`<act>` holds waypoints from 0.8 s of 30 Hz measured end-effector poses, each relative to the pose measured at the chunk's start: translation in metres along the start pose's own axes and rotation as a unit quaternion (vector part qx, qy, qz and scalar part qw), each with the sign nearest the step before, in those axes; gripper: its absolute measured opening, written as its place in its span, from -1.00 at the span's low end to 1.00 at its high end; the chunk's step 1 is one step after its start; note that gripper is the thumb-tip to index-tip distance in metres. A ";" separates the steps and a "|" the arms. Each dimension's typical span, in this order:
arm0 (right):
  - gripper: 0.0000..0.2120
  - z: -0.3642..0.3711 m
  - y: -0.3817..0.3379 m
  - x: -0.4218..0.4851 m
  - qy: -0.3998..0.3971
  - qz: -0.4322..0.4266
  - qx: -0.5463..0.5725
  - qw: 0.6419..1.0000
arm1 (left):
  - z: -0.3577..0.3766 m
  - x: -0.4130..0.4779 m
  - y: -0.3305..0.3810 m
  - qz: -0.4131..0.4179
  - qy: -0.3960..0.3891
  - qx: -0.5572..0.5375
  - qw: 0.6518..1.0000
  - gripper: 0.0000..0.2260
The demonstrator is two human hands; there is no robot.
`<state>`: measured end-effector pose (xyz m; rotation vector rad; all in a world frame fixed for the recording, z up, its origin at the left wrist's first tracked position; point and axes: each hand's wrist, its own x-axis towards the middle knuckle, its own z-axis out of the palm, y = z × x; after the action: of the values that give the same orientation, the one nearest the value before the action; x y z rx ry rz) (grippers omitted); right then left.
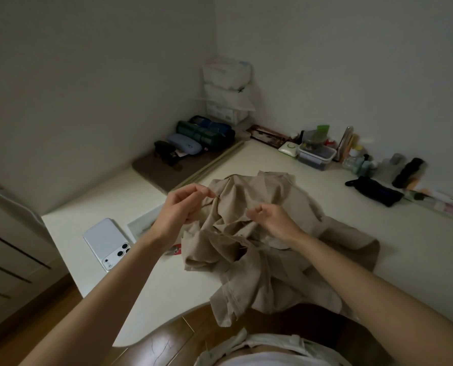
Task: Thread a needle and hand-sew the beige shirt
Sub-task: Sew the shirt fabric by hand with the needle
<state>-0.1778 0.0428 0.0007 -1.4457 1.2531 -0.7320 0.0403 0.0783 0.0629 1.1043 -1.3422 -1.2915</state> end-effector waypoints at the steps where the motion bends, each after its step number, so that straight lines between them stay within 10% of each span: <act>1: -0.83 0.003 -0.001 -0.002 -0.024 0.001 0.001 1.000 | 0.000 0.000 -0.001 -0.005 0.001 0.023 1.000 -0.81; 12: -0.89 0.026 0.002 -0.017 -0.073 -0.078 -0.207 0.973 | -0.008 -0.001 -0.036 -0.033 -0.046 0.184 0.981 -0.80; 18: -0.87 0.025 -0.008 -0.020 -0.072 -0.084 -0.185 0.976 | -0.009 -0.003 -0.055 -0.022 -0.131 0.416 0.900 -0.56; 24: -0.87 0.015 -0.018 -0.019 -0.046 -0.081 -0.173 0.980 | -0.006 -0.004 -0.050 -0.008 -0.099 0.424 0.900 -0.61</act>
<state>-0.1639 0.0639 0.0175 -1.8624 1.2434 -0.5645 0.0468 0.0798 0.0126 1.5771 -2.1536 -0.8248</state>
